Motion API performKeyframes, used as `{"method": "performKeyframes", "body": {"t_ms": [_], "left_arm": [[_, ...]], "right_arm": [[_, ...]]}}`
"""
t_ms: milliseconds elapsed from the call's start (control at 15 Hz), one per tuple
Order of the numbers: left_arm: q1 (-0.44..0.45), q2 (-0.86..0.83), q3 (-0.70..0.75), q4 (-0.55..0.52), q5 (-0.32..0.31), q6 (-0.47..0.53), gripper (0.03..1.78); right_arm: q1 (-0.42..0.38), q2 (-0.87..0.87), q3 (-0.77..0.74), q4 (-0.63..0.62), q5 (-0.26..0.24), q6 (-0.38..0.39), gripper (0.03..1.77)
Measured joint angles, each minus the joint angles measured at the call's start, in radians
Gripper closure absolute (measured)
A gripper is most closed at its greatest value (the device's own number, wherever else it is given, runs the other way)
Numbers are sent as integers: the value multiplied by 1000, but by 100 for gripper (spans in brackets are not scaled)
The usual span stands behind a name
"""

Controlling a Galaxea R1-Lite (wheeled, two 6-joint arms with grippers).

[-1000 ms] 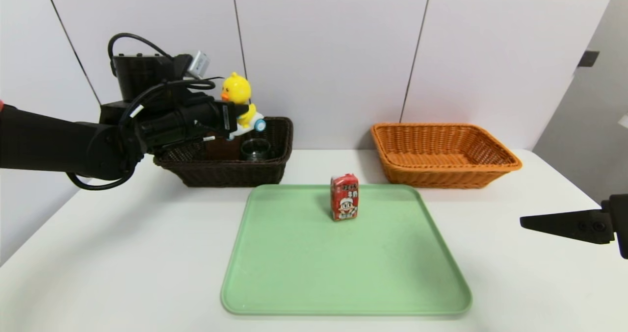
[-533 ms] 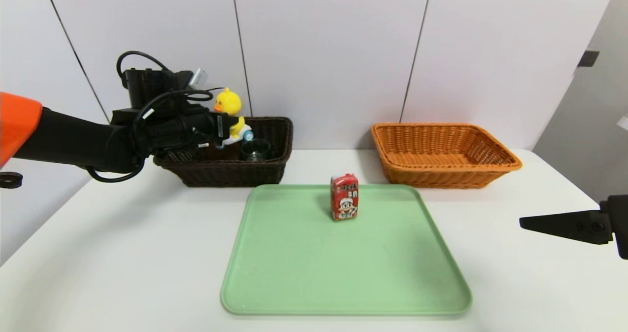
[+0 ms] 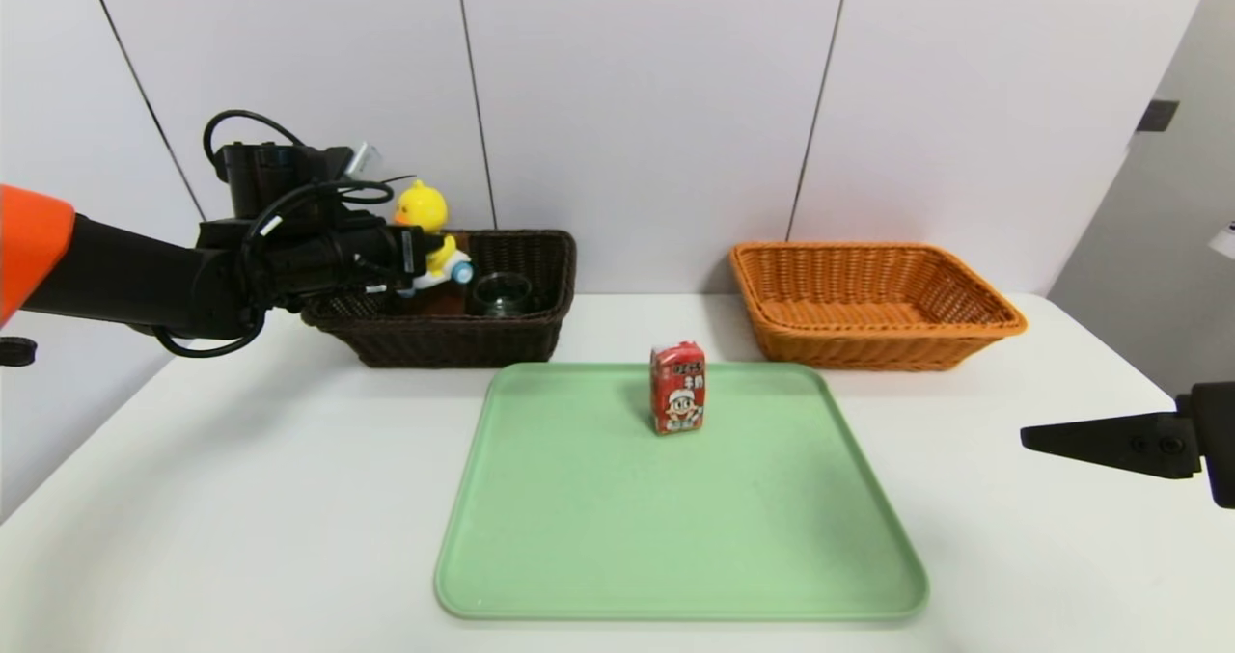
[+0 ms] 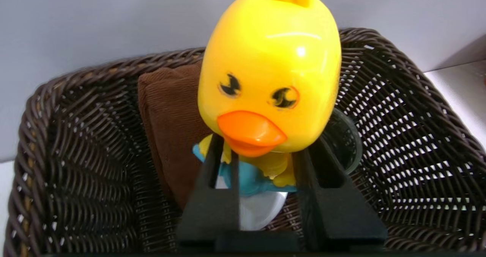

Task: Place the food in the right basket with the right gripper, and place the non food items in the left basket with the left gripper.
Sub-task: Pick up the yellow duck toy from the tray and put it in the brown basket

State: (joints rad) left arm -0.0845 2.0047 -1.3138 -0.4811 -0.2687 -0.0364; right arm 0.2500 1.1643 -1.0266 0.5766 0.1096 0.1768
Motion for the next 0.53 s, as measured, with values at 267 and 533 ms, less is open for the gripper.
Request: {"method": "performKeyframes", "body": {"t_ms": [267,533], "left_arm": [[2,-24,23,3,-40,0,82],[2,-74,46,-2,-67,-4,53]], "right_arm": [[-1,-1,0,3,0,3,10],[-2,-4,4,0,0,2,10]]}}
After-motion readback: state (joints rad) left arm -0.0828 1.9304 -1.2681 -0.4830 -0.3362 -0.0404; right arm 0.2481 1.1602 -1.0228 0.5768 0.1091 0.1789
